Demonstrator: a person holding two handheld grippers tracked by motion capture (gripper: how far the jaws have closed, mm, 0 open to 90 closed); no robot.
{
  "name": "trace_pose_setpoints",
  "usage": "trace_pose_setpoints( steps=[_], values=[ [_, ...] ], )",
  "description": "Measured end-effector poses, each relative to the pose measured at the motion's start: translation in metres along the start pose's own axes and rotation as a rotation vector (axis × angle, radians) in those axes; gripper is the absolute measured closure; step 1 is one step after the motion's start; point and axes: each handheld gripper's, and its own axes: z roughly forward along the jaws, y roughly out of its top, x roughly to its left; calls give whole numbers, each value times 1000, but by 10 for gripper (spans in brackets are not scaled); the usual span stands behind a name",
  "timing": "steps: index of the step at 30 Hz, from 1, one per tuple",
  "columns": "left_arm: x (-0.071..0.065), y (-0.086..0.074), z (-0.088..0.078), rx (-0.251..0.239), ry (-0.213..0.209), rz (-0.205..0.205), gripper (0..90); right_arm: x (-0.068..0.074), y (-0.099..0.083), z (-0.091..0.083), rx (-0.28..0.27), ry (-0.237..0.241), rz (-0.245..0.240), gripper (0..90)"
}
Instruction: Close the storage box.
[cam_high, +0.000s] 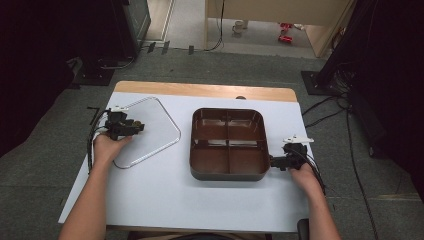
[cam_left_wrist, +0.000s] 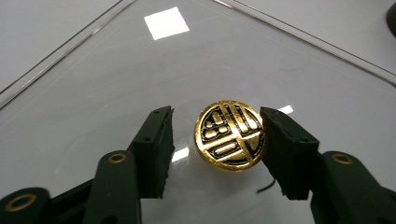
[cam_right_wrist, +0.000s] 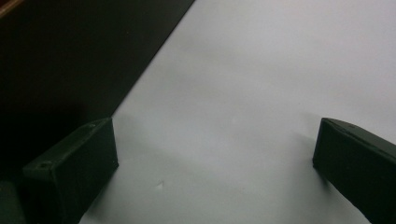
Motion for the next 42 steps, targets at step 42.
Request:
trace_pose_setpoints(
  steps=[42],
  values=[
    [-38, 39, -57, -73, -85, 59, 598, 0, 0, 0, 0, 1, 0, 0]
  ],
)
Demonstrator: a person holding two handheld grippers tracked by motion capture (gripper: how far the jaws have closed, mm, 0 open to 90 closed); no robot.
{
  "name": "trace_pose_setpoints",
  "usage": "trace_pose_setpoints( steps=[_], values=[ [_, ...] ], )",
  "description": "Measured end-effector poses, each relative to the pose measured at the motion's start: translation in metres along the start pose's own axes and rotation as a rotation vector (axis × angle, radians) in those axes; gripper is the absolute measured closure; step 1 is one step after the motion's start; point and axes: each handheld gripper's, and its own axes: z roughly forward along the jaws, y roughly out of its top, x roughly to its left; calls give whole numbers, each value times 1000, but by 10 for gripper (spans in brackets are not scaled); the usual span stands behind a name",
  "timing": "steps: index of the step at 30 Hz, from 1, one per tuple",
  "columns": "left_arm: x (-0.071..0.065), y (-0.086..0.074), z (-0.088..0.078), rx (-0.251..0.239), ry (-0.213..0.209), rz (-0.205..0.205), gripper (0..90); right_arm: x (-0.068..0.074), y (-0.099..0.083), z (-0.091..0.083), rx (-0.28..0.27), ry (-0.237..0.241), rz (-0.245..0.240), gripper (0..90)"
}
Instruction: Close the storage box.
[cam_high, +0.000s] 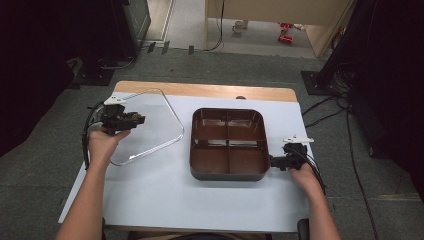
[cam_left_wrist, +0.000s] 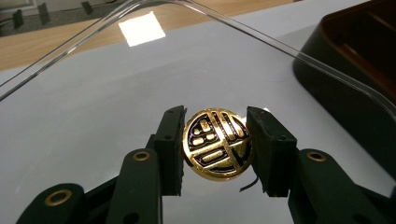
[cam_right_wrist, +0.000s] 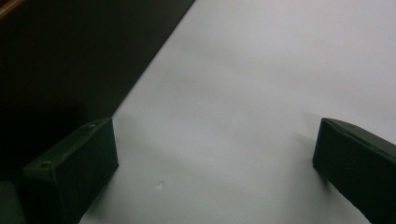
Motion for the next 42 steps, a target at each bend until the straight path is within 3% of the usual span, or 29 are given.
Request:
trace_pose_setpoints(
  steps=[10, 16, 17, 37, 42],
  values=[
    [-37, 27, -7, -8, -69, 52, 598, 0, 0, 0, 0, 0, 0, 0],
    [-65, 40, -3, -19, -110, 118, 598, 0, 0, 0, 1, 0, -1, 0],
    [-73, 43, 1, -15, -126, 133, 598, 0, 0, 0, 1, 0, -2, 0],
    [-142, 66, 48, 4, -269, 245, 598, 0, 0, 0, 0, -1, -1, 0],
    [-155, 67, 60, -10, -319, 238, 598, 0, 0, 0, 0, 0, -1, 0]
  ],
)
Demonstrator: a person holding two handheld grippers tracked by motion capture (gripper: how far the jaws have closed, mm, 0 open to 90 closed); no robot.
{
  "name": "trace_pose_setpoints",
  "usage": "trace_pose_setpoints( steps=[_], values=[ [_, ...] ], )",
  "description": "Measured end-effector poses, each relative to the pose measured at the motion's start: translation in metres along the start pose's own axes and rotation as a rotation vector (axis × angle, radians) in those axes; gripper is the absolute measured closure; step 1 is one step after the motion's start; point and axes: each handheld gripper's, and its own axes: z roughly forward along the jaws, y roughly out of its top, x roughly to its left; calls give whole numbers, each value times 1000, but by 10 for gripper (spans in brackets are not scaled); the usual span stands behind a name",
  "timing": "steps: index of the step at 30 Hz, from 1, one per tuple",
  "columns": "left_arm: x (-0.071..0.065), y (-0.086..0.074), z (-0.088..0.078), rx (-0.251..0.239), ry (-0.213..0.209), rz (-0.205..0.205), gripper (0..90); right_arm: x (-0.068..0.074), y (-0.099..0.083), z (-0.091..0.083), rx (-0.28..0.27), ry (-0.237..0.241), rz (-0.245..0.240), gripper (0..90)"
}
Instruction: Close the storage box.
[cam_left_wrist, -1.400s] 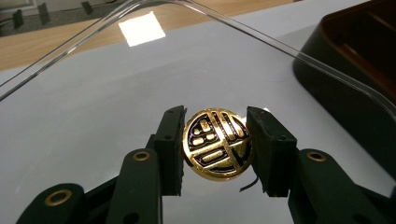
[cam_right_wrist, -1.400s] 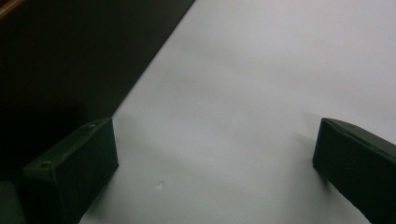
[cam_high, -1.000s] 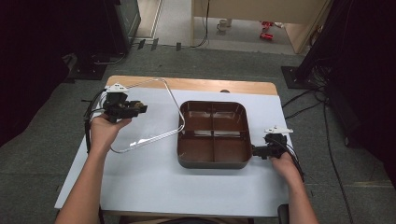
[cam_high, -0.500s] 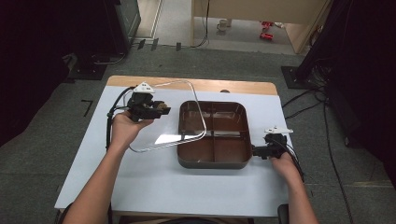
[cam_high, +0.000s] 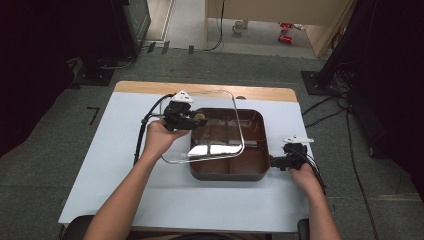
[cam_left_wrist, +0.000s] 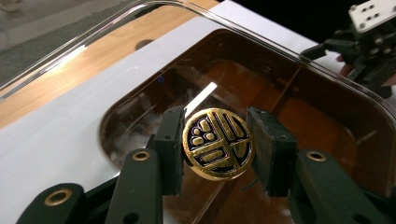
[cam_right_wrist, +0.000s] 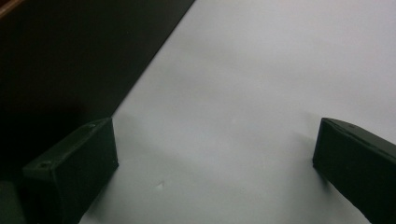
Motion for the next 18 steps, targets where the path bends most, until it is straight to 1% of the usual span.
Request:
trace_pose_setpoints(
  steps=[2, 7, 10, 14, 18],
  values=[
    [-4, 2, 6, 6, -12, 8, 598, 0, 0, 0, 0, 0, 1, 0],
    [-17, 9, 22, 22, -25, 57, 598, 0, 0, 0, 0, 0, 0, 0],
    [-24, 11, 32, 34, -41, 73, 598, 0, 0, 0, 0, 0, -1, 0],
    [-32, 13, 47, 59, -45, 95, 598, 0, 0, 0, 1, 0, -1, 0],
    [-38, 13, 61, 78, -62, 116, 598, 0, 0, 0, 0, 0, -1, 0]
  ],
)
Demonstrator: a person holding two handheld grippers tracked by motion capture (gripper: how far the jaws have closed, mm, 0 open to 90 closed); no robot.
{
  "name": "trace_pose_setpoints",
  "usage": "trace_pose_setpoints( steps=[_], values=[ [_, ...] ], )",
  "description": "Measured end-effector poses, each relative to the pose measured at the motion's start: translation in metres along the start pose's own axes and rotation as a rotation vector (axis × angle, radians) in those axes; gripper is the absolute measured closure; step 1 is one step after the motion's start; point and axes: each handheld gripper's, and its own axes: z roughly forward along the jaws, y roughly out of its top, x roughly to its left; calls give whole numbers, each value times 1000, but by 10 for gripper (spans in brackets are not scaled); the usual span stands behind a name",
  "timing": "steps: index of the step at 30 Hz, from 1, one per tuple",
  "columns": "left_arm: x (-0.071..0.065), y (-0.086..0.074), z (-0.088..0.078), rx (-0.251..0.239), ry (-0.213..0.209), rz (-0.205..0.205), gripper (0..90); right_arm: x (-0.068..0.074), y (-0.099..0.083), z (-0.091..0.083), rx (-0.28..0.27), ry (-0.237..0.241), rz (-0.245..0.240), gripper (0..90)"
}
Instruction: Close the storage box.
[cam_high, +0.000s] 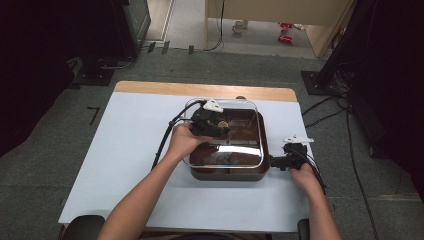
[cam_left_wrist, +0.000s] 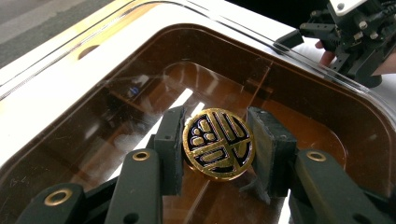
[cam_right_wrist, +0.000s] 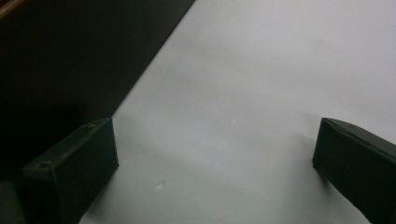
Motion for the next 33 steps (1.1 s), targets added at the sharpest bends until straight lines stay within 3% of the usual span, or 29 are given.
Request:
trace_pose_setpoints(
  steps=[5, 12, 16, 27, 30, 33],
  values=[
    [-3, -1, 17, 37, -13, 3, 598, 0, 0, 0, 1, 0, 0, 0],
    [-4, -5, 35, 54, -29, -24, 598, 0, 0, 0, 1, 0, 1, 0],
    [-1, -6, 37, 41, -28, -41, 598, 0, 0, 0, 1, 0, 1, 0],
    [-4, -2, 32, 75, -25, -35, 598, 0, 0, 0, 1, 0, 1, 0],
    [-4, 1, 27, 47, -42, -50, 598, 0, 0, 0, 1, 0, 1, 0],
    [-3, 0, 26, 62, -54, -45, 598, 0, 0, 0, 1, 0, 1, 0]
  ],
)
